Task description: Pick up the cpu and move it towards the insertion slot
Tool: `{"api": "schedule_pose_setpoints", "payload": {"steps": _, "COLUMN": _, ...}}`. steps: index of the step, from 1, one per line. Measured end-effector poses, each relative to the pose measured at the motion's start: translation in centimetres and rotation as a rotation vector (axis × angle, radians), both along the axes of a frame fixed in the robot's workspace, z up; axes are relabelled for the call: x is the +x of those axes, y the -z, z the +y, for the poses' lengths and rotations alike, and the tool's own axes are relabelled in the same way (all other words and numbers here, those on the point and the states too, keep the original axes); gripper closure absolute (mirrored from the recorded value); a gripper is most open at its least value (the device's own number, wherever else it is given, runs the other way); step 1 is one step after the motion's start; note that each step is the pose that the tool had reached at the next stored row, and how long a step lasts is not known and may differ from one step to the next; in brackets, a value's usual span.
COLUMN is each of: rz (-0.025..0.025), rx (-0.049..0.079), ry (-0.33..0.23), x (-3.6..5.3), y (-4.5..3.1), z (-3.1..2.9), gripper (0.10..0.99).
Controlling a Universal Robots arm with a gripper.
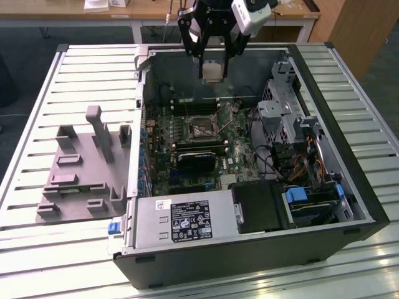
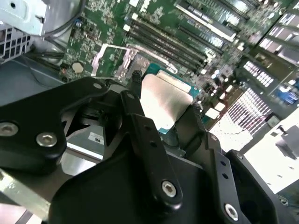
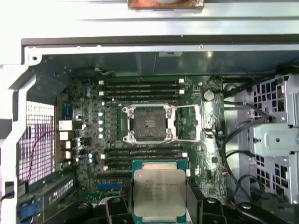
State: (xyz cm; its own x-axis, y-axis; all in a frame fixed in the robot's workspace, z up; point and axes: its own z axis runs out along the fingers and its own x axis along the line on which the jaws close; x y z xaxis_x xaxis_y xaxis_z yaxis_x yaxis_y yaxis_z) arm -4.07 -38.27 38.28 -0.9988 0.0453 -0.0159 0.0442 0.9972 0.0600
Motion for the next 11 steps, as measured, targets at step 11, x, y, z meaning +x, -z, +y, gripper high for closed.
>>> {"api": "schedule_pose_setpoints", "payload": {"steps": 11, "rz": 0.0, "rx": 0.0, "ry": 0.0, "x": 0.14, "y": 0.75, "z": 2.68, "gripper": 0.549}}
